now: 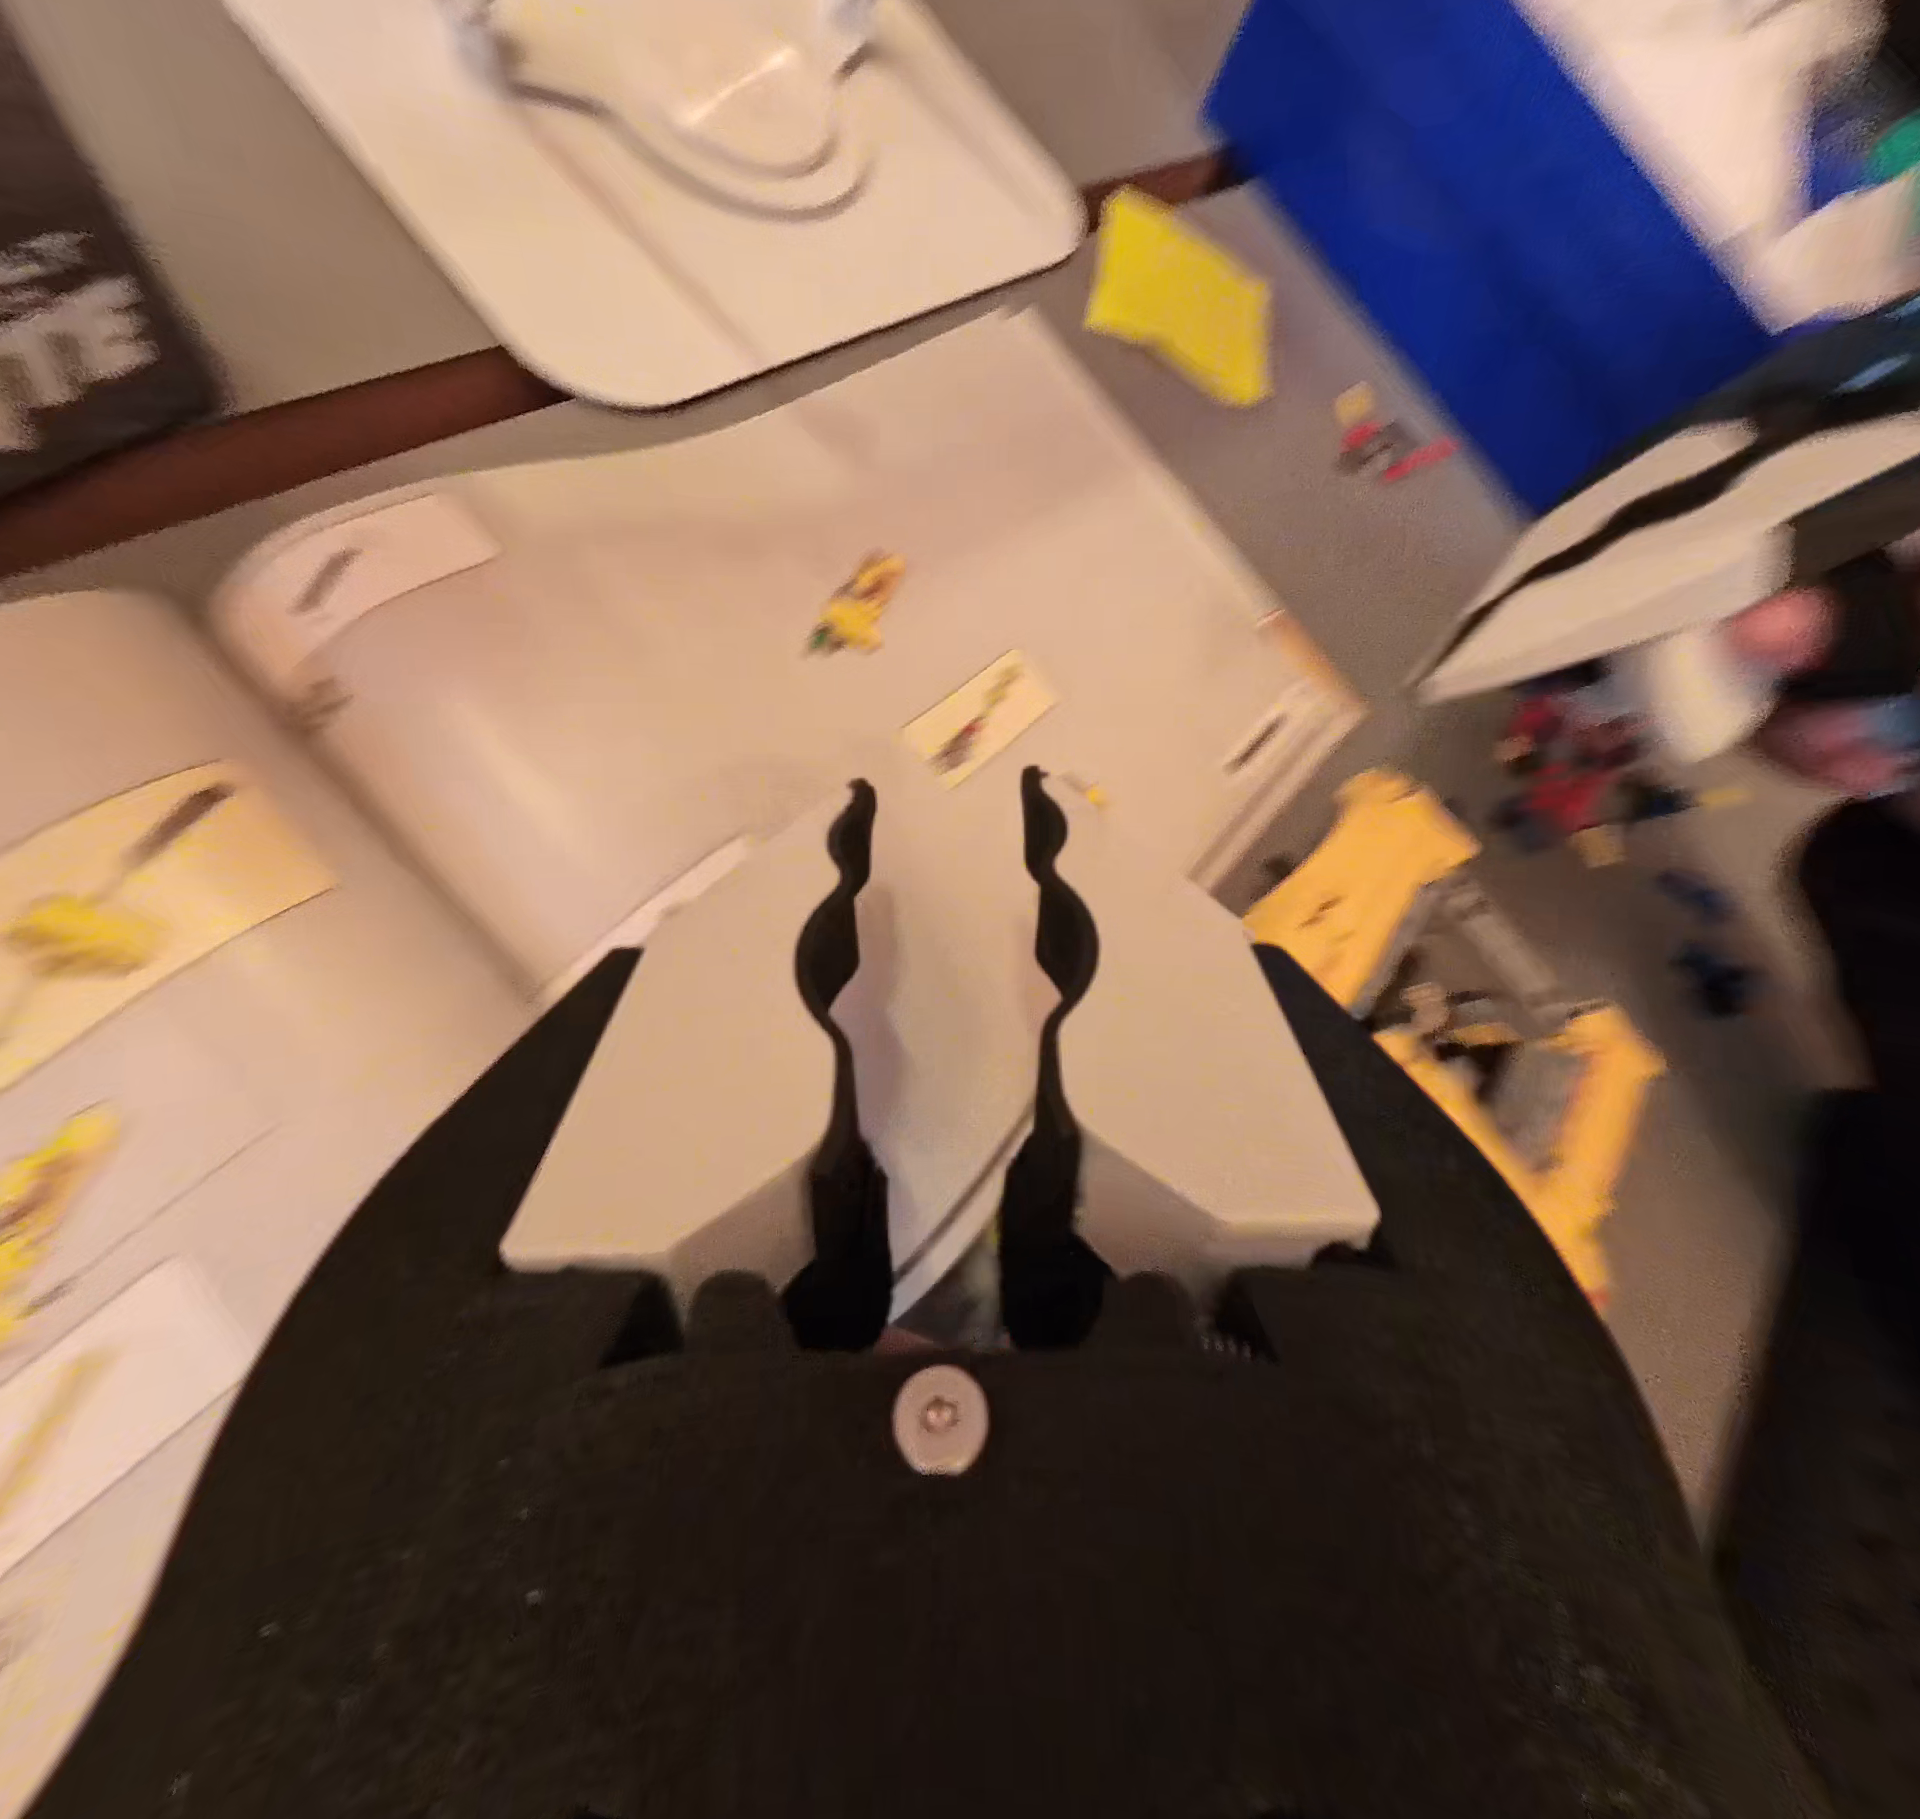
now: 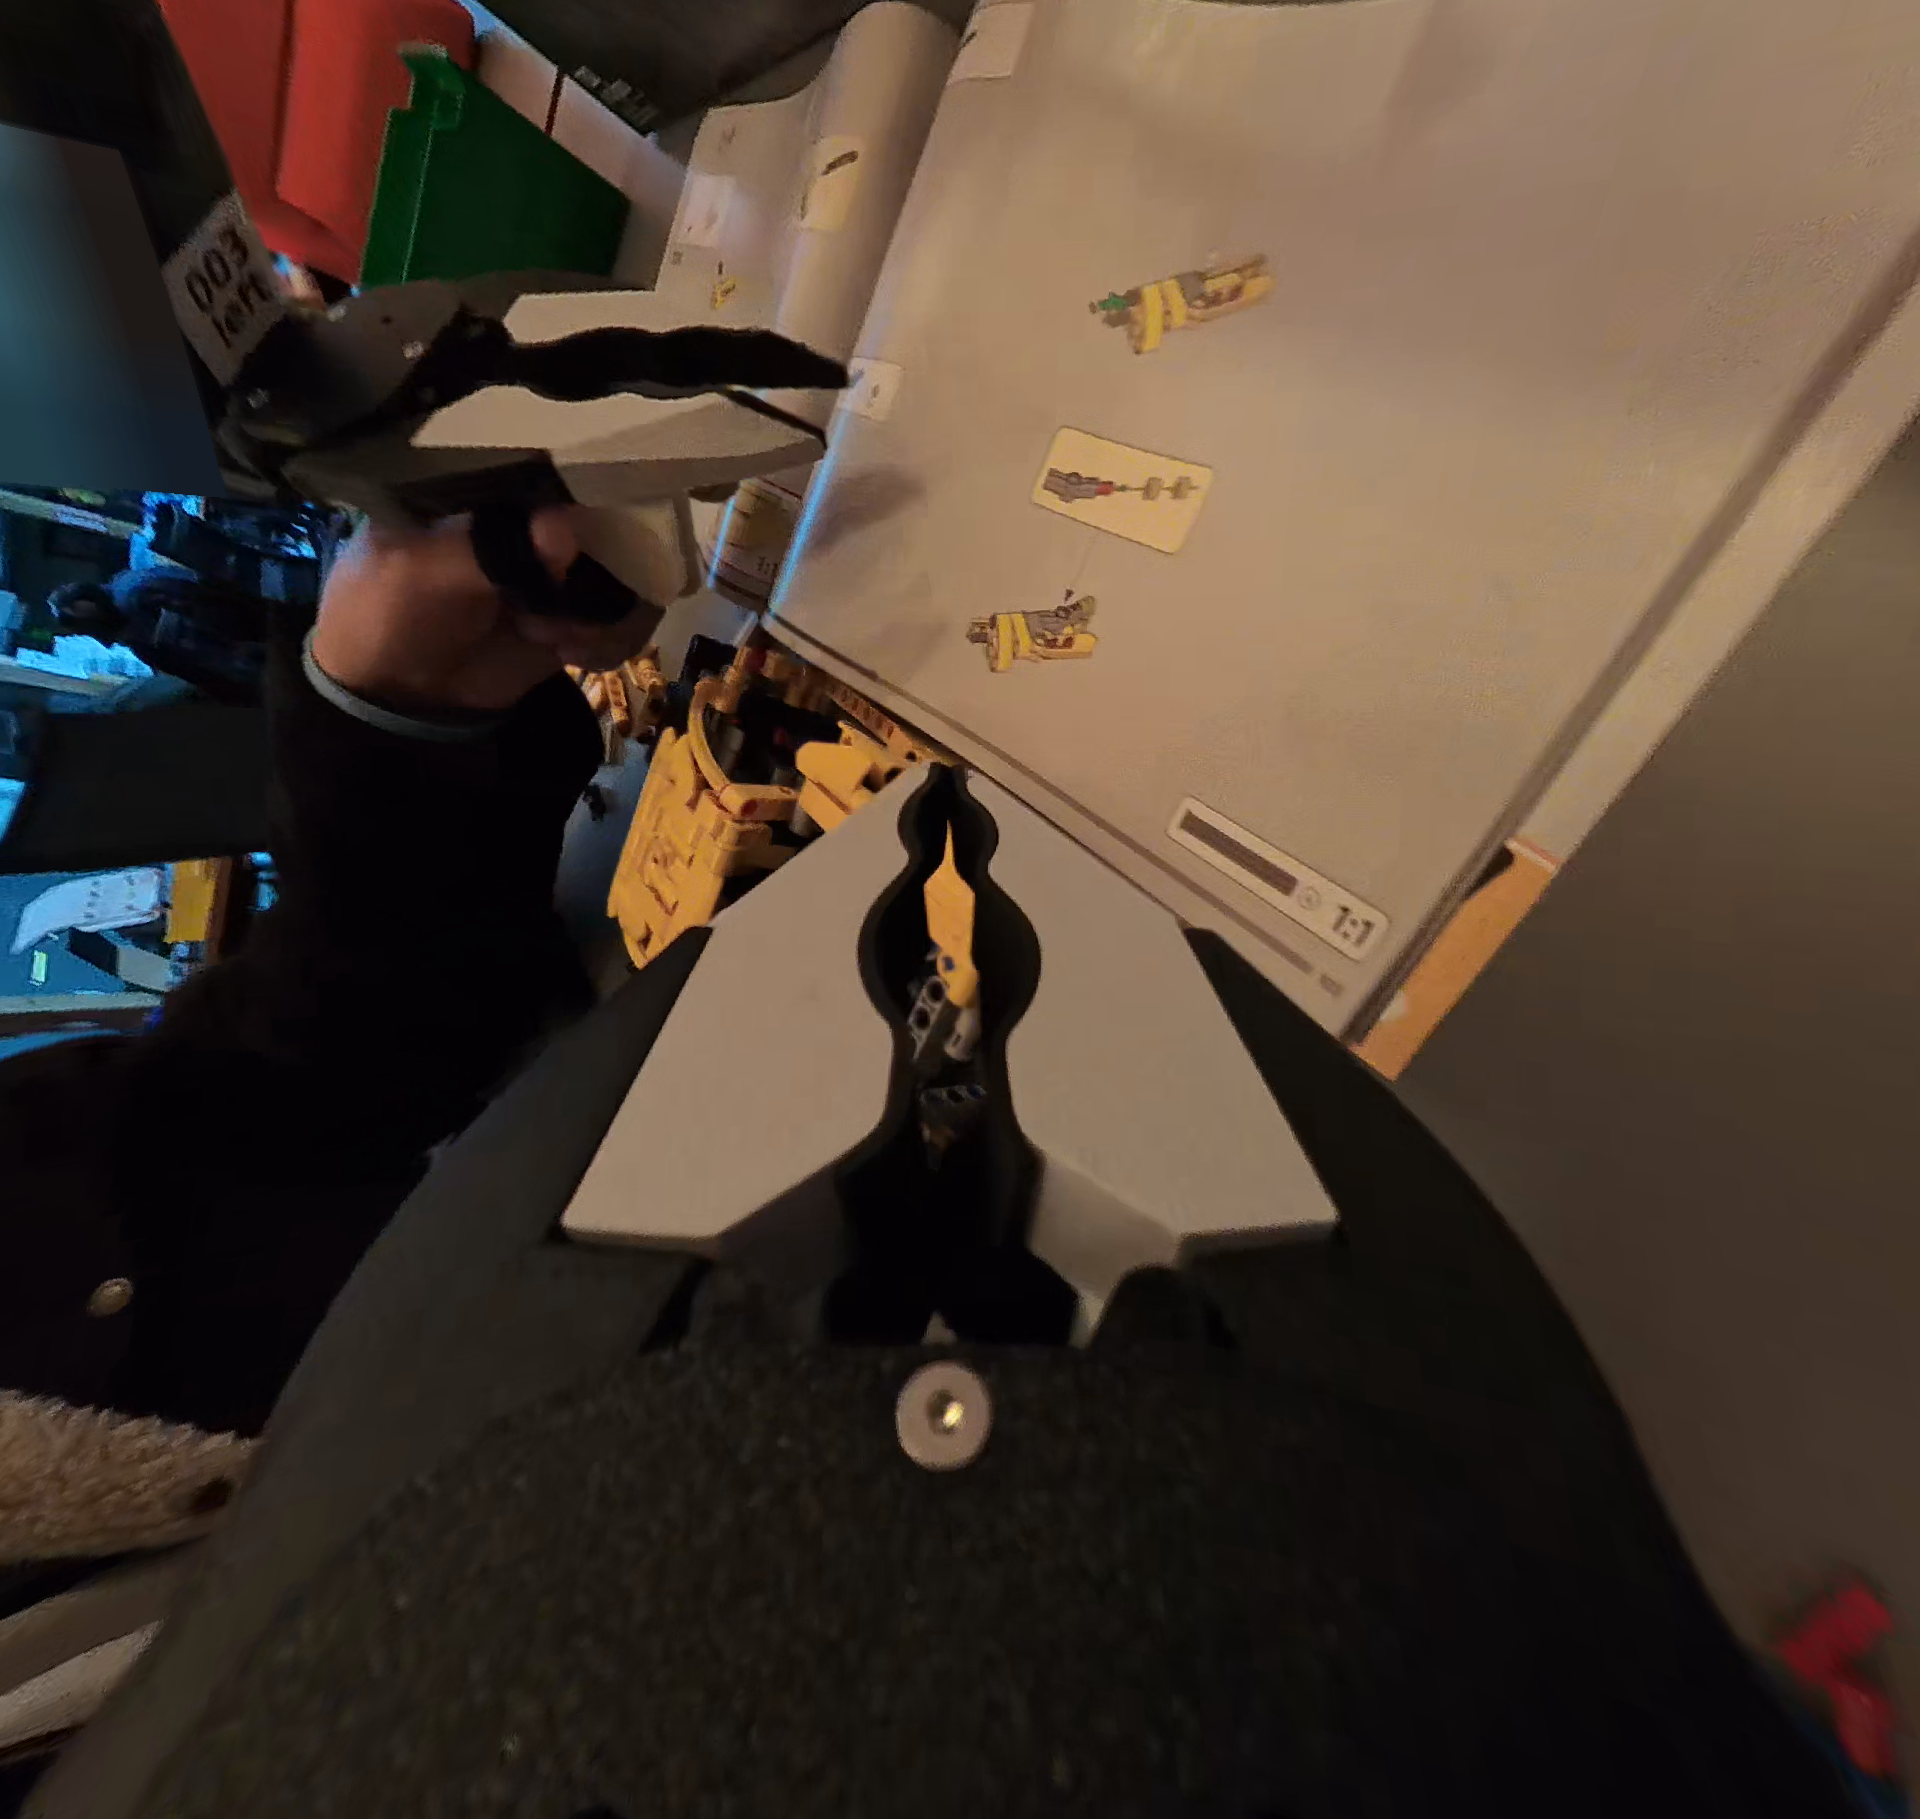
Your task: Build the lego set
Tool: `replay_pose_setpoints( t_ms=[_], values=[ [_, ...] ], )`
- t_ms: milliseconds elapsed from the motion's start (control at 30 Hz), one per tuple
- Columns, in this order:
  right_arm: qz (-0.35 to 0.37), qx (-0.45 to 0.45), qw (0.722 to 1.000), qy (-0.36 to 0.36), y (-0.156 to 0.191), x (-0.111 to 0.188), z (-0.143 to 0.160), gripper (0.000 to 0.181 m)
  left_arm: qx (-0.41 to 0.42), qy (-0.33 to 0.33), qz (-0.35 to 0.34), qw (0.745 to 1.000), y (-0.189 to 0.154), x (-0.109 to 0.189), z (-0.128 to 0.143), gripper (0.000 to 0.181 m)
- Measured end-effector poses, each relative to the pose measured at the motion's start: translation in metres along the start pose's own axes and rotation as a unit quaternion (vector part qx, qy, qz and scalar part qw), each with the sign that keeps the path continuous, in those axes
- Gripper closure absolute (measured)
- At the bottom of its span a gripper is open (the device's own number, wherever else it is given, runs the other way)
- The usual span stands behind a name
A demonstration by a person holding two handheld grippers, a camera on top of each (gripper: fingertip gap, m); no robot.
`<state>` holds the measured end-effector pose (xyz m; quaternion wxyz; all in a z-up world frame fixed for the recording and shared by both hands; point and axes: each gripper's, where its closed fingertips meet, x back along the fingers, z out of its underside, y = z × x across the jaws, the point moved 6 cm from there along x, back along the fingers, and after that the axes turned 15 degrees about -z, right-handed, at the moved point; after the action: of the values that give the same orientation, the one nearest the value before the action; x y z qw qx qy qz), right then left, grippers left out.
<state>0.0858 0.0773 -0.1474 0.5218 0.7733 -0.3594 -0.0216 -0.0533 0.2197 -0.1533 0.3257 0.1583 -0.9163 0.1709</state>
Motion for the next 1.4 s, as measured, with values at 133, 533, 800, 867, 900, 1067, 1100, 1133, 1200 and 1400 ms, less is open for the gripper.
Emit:
replay_pose_setpoints(
  t_ms=[133, 533, 800, 867, 900, 1067, 1100, 1133, 1200, 1400],
  values=[
    [0.057, 0.022, 0.998, 0.007, 0.000, 0.001, -0.002, 0.181, 0.038, 0.044, 0.094, 0.994, -0.028, -0.015, -0.013, 0.146],
    [0.147, -0.102, 0.983, 0.041, -0.045, 0.020, 0.024, 0.139, -0.138, 0.075, -0.141, 0.977, 0.031, 0.011, 0.021, 0.179],
    [0.150, -0.119, 0.981, 0.031, -0.047, 0.030, 0.027, 0.142, -0.124, 0.100, -0.127, 0.979, 0.028, -0.006, 0.032, 0.181],
    [0.137, -0.115, 0.984, 0.023, -0.045, 0.032, 0.025, 0.142, -0.123, 0.100, -0.126, 0.979, 0.029, -0.007, 0.033, 0.181],
    [0.123, -0.108, 0.986, 0.011, -0.042, 0.033, 0.022, 0.151, -0.124, 0.099, -0.127, 0.979, 0.029, -0.007, 0.034, 0.181],
    [0.100, -0.114, 0.988, 0.003, -0.044, 0.033, 0.024, 0.153, -0.124, 0.100, -0.122, 0.980, 0.028, -0.011, 0.035, 0.181],
    [0.103, -0.122, 0.987, 0.006, -0.047, 0.032, 0.026, 0.153, -0.124, 0.100, -0.121, 0.980, 0.028, -0.011, 0.036, 0.181],
    [0.096, -0.125, 0.988, 0.003, -0.047, 0.031, 0.025, 0.153, -0.125, 0.100, -0.121, 0.980, 0.028, -0.011, 0.036, 0.181],
    [0.085, -0.131, 0.988, 0.009, -0.046, 0.031, 0.027, 0.167, -0.124, 0.100, -0.120, 0.980, 0.028, -0.011, 0.036, 0.181],
    [0.094, -0.141, 0.985, 0.037, -0.052, 0.023, 0.032, 0.169, -0.124, 0.099, -0.119, 0.980, 0.027, -0.012, 0.036, 0.181]
  ],
)
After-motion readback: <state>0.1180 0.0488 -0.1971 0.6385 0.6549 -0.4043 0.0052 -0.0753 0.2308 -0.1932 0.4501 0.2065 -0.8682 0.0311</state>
